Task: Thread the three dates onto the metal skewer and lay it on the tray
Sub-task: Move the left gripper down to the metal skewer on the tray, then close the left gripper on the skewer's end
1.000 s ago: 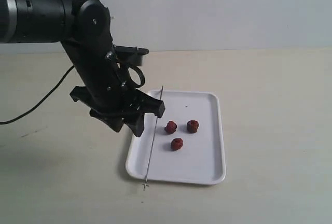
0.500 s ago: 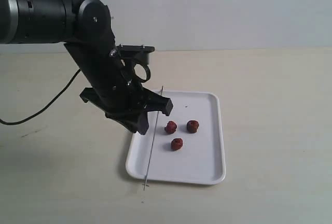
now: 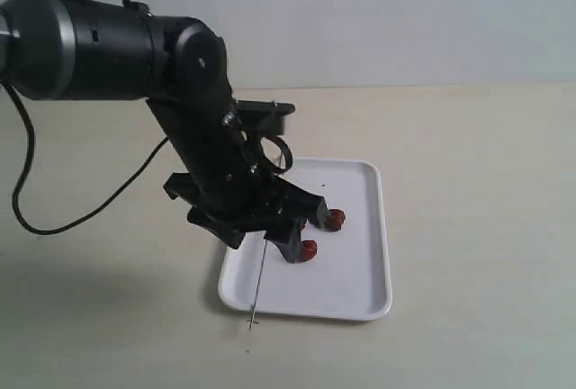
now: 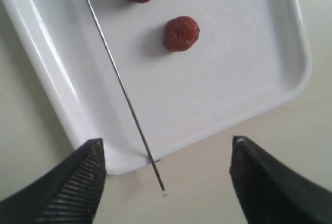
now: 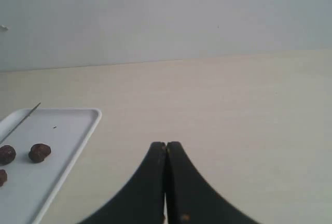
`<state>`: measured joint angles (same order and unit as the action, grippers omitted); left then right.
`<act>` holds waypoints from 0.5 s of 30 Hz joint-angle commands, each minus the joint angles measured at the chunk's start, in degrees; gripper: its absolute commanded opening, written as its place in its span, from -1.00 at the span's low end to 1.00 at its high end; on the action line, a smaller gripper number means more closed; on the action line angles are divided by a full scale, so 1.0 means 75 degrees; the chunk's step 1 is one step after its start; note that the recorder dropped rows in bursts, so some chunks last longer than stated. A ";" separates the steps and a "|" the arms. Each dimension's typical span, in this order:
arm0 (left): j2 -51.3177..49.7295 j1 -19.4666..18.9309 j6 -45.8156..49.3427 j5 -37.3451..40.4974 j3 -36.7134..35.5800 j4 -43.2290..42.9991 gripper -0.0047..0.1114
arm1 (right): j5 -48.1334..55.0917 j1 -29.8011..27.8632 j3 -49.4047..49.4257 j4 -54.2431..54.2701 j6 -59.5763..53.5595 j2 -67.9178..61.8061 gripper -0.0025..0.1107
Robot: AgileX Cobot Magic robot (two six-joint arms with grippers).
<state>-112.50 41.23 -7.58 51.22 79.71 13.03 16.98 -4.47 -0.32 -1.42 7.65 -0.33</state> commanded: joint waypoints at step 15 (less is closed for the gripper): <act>-0.0819 0.0302 -0.1819 -0.0737 0.0088 -0.1738 0.19 | -0.0056 -0.0026 0.0042 -0.0016 0.0013 0.0044 -0.96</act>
<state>-118.77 43.15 -20.59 47.27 79.94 0.00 16.98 -4.47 -0.32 -1.42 7.65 -0.33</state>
